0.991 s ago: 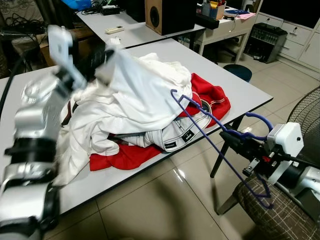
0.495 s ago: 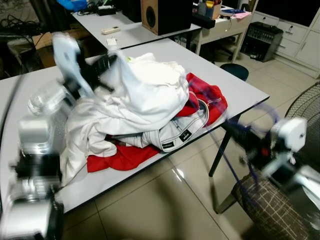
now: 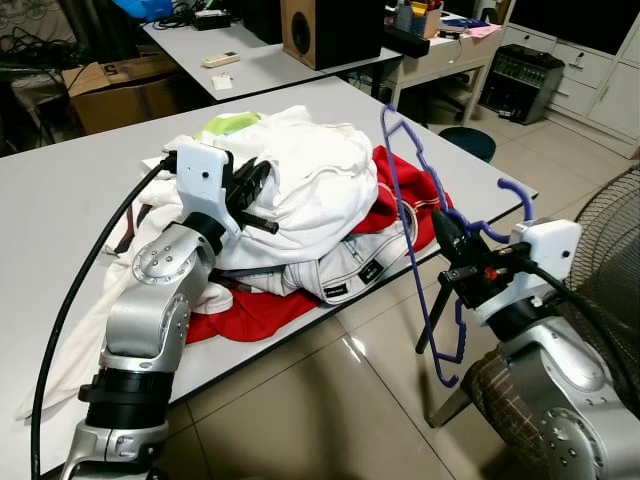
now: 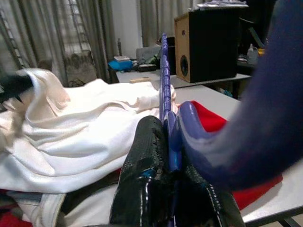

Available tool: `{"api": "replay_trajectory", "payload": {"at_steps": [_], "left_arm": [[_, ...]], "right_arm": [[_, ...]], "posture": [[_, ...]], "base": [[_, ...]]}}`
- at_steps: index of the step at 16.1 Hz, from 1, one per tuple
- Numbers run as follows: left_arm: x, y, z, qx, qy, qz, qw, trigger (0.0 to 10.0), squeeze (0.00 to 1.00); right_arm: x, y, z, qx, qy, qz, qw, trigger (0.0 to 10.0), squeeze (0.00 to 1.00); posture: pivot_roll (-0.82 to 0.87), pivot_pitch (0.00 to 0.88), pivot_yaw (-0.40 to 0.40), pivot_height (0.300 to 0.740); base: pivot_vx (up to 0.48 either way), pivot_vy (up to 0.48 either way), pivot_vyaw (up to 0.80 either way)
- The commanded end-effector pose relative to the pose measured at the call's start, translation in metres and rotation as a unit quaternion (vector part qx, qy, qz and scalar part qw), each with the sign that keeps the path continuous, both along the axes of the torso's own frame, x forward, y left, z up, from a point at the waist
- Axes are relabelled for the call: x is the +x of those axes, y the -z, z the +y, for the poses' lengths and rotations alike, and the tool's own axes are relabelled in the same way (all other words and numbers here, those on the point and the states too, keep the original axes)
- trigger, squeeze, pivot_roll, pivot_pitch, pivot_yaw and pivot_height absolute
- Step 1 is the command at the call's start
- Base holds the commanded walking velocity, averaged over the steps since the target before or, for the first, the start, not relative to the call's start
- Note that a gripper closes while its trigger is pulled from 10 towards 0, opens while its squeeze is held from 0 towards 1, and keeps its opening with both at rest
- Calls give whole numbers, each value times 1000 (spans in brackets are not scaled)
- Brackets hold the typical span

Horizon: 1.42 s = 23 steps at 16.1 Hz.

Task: Hang hanger

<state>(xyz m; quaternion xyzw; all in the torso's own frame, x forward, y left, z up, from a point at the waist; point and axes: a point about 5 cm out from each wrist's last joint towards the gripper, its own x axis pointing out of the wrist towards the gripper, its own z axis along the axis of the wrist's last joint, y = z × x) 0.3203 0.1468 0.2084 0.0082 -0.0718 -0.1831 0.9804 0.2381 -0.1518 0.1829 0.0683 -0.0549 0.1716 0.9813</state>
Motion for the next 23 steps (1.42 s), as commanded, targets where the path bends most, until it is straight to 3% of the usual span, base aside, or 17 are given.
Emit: {"api": "replay_trajectory", "payload": {"at_steps": [1, 7, 23], "left_arm": [[-1, -6, -2, -8, -6, -5, 1000, 10000, 0], [-3, -6, -10, -1, 0, -9, 1000, 10000, 0], [-3, -8, -15, -5, 8, -14, 1000, 10000, 0]], "right_arm": [[2, -3, 1, -2, 5, -2, 1000, 10000, 0], [3, -3, 0, -8, 13, -5, 1000, 10000, 0], [5, -6, 2, -18, 6, -15, 1000, 10000, 0]], "posture": [[12, 0, 13, 740], [3, 0, 14, 740], [-1, 0, 6, 740]], "base": [[0, 0, 0], [0, 0, 0], [-330, 0, 0]]}}
